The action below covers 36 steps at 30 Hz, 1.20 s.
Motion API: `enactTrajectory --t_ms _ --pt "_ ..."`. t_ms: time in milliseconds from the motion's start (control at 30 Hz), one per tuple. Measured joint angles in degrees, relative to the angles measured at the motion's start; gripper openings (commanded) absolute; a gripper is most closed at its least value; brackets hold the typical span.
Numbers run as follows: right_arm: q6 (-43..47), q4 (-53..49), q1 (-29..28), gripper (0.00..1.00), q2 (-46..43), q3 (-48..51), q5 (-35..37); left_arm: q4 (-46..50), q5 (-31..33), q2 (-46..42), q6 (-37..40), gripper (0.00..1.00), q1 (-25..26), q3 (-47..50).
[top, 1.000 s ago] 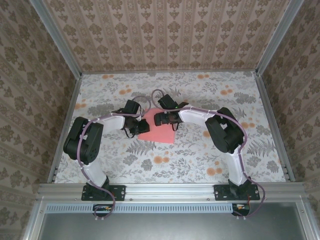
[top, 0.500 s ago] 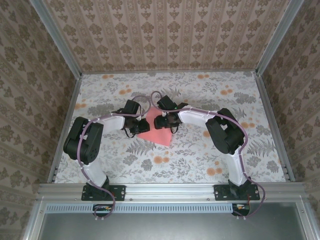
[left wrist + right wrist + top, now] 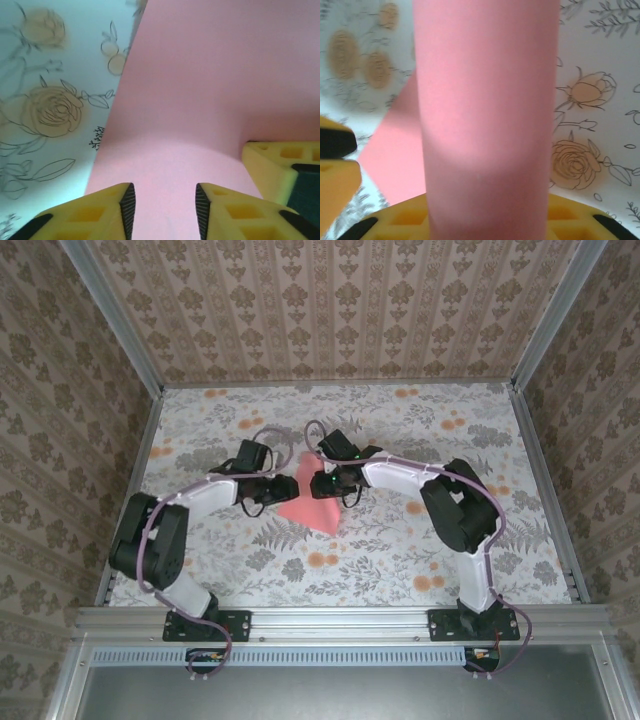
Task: Fold a paper plane with a square sheet of paper (fold left side to right side)
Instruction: Pick up the square sheet of paper from the center of the table, then place a square sheet of paper at the center of the table.
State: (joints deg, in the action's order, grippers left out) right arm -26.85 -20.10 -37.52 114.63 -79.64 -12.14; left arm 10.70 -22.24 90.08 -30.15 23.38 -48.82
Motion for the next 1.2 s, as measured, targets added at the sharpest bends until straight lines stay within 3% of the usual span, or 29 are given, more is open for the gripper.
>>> enactTrajectory --t_ms 200,433,633,1000,1133,1200 --pt "2.8 5.5 2.1 0.31 -8.7 5.9 -7.6 -7.2 -4.5 -11.1 -0.5 0.75 -5.8 6.0" --pt "7.7 8.3 5.7 0.30 -20.3 9.8 -18.4 -17.0 -12.9 -22.5 -2.4 0.88 -11.7 10.1" --pt "10.7 8.3 7.8 0.29 -29.3 10.1 -28.3 -25.2 -22.3 -28.8 -3.3 0.91 -12.2 9.0" --pt "11.8 8.4 7.6 0.28 -35.3 8.9 -41.8 -30.2 -34.7 -28.9 -4.2 0.91 -8.9 3.0" --pt "12.0 8.8 7.6 0.29 -37.0 8.7 -43.7 -30.3 -37.6 -27.9 -3.9 0.86 -5.4 1.2" --pt "12.0 9.2 7.5 0.29 -37.3 8.7 -43.9 -29.6 -38.4 -27.2 -3.2 0.79 -3.8 0.3"
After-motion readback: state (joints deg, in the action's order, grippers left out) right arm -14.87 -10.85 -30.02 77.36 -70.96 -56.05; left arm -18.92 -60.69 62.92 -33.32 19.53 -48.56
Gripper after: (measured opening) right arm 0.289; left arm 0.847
